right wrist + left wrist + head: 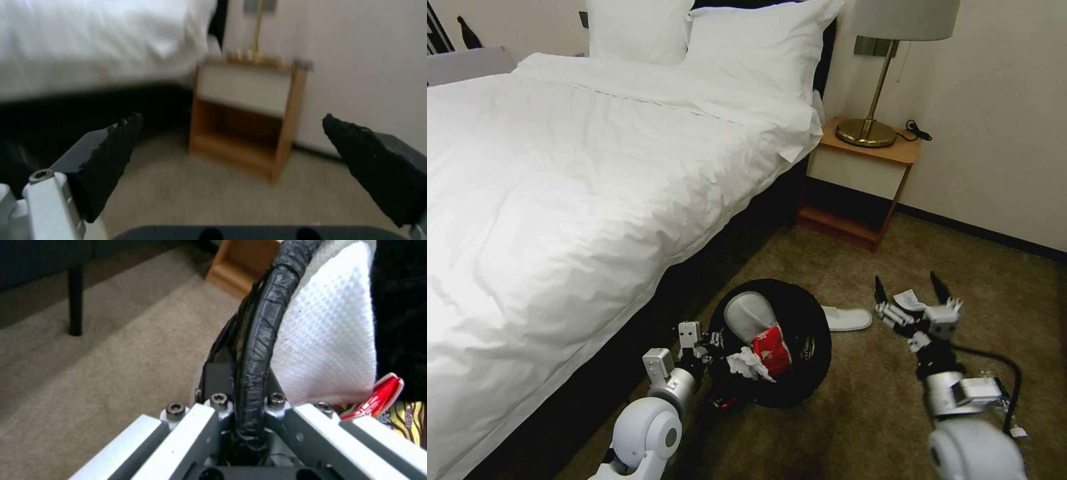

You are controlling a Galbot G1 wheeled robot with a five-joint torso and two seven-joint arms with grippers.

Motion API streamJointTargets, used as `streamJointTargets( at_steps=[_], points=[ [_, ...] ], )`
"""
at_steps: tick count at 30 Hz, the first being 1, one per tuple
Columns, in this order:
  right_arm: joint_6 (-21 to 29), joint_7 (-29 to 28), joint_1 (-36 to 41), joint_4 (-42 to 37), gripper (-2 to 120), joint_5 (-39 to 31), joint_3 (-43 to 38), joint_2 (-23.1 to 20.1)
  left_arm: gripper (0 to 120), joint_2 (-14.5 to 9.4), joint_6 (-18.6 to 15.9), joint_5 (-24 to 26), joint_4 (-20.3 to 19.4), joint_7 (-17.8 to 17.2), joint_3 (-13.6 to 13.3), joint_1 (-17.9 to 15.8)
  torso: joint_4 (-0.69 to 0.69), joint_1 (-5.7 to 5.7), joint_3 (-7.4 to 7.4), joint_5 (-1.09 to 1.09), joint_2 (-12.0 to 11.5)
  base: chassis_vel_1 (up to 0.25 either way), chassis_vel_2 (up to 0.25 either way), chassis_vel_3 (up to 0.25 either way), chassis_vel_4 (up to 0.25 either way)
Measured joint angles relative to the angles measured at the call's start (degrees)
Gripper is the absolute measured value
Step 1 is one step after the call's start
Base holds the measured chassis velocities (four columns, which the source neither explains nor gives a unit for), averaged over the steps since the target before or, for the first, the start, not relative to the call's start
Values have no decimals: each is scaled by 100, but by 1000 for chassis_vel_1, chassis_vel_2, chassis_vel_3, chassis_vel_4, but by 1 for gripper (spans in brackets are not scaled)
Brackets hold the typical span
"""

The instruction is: Pick up the trash bin, then pick up the garbage on the floor and place it into the trash bin.

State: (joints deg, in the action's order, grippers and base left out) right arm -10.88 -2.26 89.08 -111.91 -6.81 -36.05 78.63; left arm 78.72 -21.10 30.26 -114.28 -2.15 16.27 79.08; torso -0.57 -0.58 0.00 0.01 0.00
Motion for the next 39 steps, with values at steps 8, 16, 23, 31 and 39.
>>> streamJointTargets(
  at_steps=[8,16,23,31,39],
  points=[
    [72,-579,-249,987,100,218,497,547,0,-71,336,-88,-11,347,50,-69,0,0,0,0,0,0,0,0,0],
    [53,-639,-331,1138,100,285,651,597,0,-34,539,-317,101,443,86,-112,0,0,0,0,0,0,0,0,0],
    [-74,-530,-248,1109,100,330,611,495,0,37,530,-356,145,479,35,-137,0,-2,-21,-1,25,0,0,0,0],
    [-98,-509,-233,1028,100,335,589,369,0,35,613,-377,178,528,34,-136,0,-3,-135,-1,140,0,0,0,0],
    [-77,-521,-239,963,100,272,613,329,0,40,729,-402,193,556,13,-137,0,-2,-191,-1,192,0,0,0,0]
  ],
)
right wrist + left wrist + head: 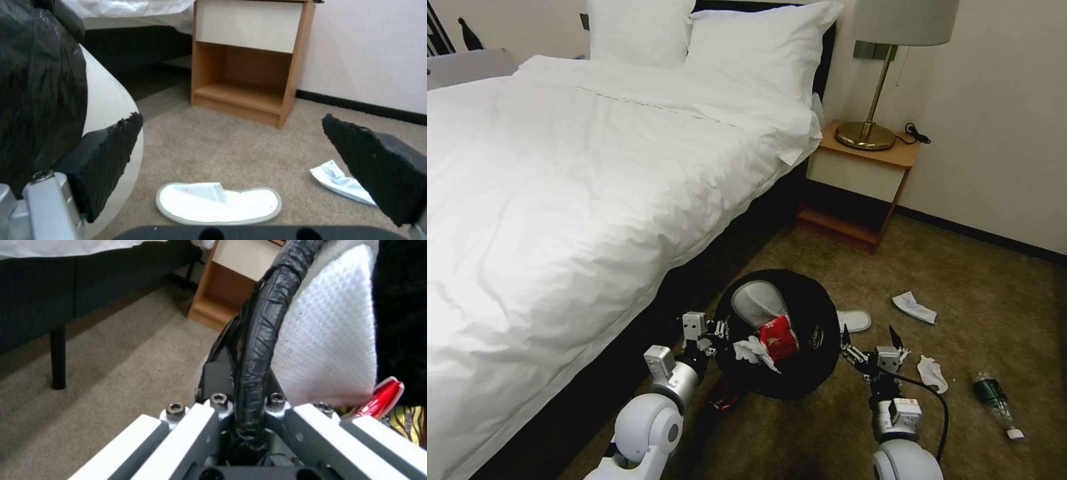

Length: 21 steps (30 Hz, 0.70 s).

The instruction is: Pick up the trash bin, then pick up the garbage on the floor and place it into the trash bin.

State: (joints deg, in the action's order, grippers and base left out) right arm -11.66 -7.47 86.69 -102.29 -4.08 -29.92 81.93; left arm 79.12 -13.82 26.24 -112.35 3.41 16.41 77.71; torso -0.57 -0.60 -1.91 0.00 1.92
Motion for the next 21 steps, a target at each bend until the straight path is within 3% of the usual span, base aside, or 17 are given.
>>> streamJointTargets(
  at_steps=[21],
  points=[
    [-98,20,51,-11,100,94,37,42,0,5,11,1,-51,61,15,35,1,1,7,0,-7,0,0,0,0]
  ],
)
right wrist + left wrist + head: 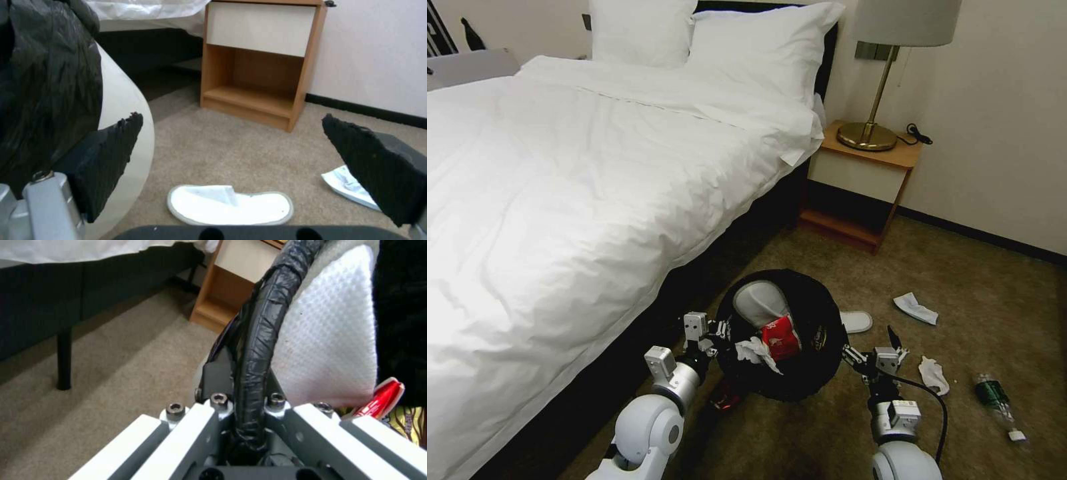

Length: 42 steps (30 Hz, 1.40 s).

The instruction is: Pick up the trash bin, then pick up the garbage on the floor and place it into the trash bin.

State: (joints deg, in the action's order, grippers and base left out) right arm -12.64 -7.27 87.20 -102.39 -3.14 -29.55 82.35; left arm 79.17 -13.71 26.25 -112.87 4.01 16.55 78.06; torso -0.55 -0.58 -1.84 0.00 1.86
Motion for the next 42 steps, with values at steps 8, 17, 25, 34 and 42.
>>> streamJointTargets(
  at_steps=[8,17,25,34,42],
  points=[
    [-33,8,22,-5,100,15,-20,1,0,27,-1,15,-21,14,10,6,-1,0,3,0,-3,0,0,0,0],
    [-65,30,41,-16,100,39,-23,17,0,51,40,6,-21,14,4,29,-1,0,5,0,-5,4,4,5,6],
    [-65,38,42,-40,100,50,3,-7,0,52,50,4,-34,6,8,12,-1,0,6,0,-6,11,9,9,14],
    [-67,80,74,-36,100,89,31,-16,0,48,50,0,-48,52,24,45,-2,0,7,0,-7,0,0,0,0],
    [-64,84,73,-16,100,97,67,-83,0,48,131,-10,-7,50,27,43,-1,0,8,0,-8,0,0,0,0]
  ],
)
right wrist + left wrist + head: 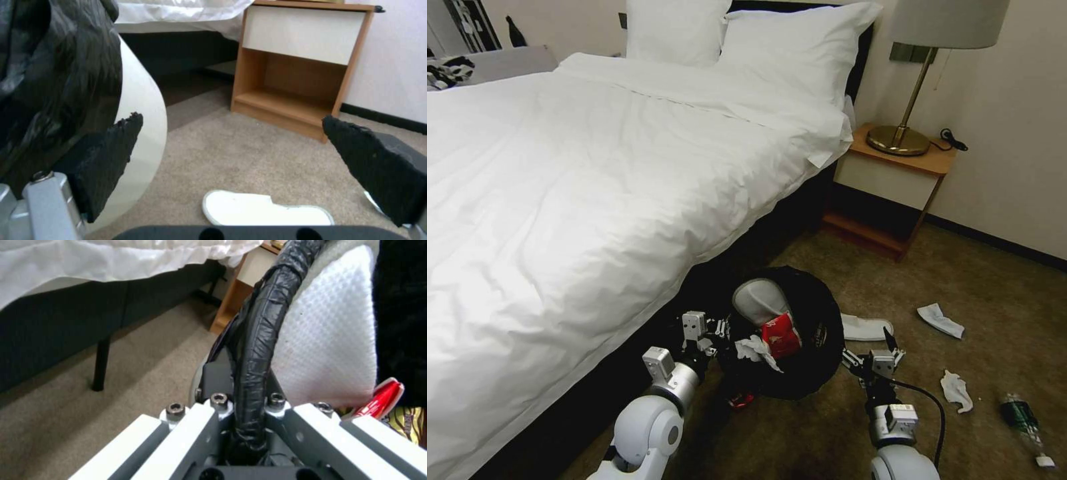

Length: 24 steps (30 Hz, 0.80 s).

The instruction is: Pick up the trash bin, then pick up the garbage on the floor and place it into the trash bin.

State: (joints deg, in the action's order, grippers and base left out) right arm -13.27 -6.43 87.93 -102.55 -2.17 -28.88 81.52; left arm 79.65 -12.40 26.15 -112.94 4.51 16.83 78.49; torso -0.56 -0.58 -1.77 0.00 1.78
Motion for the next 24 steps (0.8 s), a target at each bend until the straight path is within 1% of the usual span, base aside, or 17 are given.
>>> streamJointTargets(
  at_steps=[3,4,5,7,8,9,10,11,12,14,15,16,17,18,20,23,24],
  points=[
    [64,-21,5,32,100,-21,65,-171,0,1,58,3,25,-1,-1,-37,-1,0,0,0,0,0,0,0,0],
    [138,-33,-8,88,100,-53,132,-351,0,9,59,20,25,-55,-16,-65,-1,0,0,-1,-1,0,0,0,0],
    [138,-33,-8,88,100,-53,132,-351,0,9,59,20,25,-55,-16,-65,-1,0,0,-1,-1,0,0,0,0],
    [225,-34,-82,239,100,-101,284,-739,0,45,-24,58,-16,-253,-18,-141,-1,0,0,-1,-1,0,0,0,0],
    [225,-34,-82,239,100,-101,284,-739,0,45,-24,58,-16,-253,-18,-141,-1,0,0,-1,-1,0,0,0,0],
    [239,-24,-123,326,100,-116,356,-956,0,62,-104,66,-61,-364,-9,-169,-1,0,0,-2,-1,0,0,0,0],
    [239,-24,-123,326,100,-116,356,-956,0,62,-104,66,-61,-364,-9,-169,-1,0,0,-2,-1,0,0,0,0],
    [246,-3,-181,446,100,-156,448,-1287,0,72,-231,80,-140,-588,8,-216,-1,0,0,-1,-1,0,0,0,0],
    [246,-3,-181,446,100,-156,448,-1287,0,72,-231,80,-140,-588,8,-216,-1,0,0,-1,-1,0,0,0,0],
    [268,23,-270,608,100,-286,616,-1889,0,64,-579,175,-320,-988,20,-276,0,0,0,0,-1,0,0,0,0],
    [268,23,-270,608,100,-286,616,-1889,0,64,-579,175,-320,-988,20,-276,0,0,0,0,-1,0,0,0,0],
    [277,39,-298,643,100,-329,680,-2068,0,59,-723,204,-391,-1168,1,-301,0,0,0,0,-1,0,0,0,0],
    [277,39,-298,643,100,-329,680,-2068,0,59,-723,204,-391,-1168,1,-301,0,0,0,0,-1,0,0,0,0],
    [280,75,-333,689,100,-351,808,-2285,0,55,-884,236,-498,-1389,-37,-355,-1,0,0,-1,-1,0,0,0,0],
    [271,128,-384,755,100,-313,964,-2483,0,41,-1035,313,-598,-1580,-78,-425,0,0,0,0,-1,0,0,0,0],
    [255,171,-411,792,100,-266,1059,-2573,0,33,-1145,395,-657,-1720,-108,-472,0,0,0,0,-1,0,0,0,0],
    [224,257,-486,871,100,-169,1229,-2711,0,9,-1391,573,-753,-1953,-121,-566,-2,0,0,-1,-1,0,0,0,0]
  ],
)
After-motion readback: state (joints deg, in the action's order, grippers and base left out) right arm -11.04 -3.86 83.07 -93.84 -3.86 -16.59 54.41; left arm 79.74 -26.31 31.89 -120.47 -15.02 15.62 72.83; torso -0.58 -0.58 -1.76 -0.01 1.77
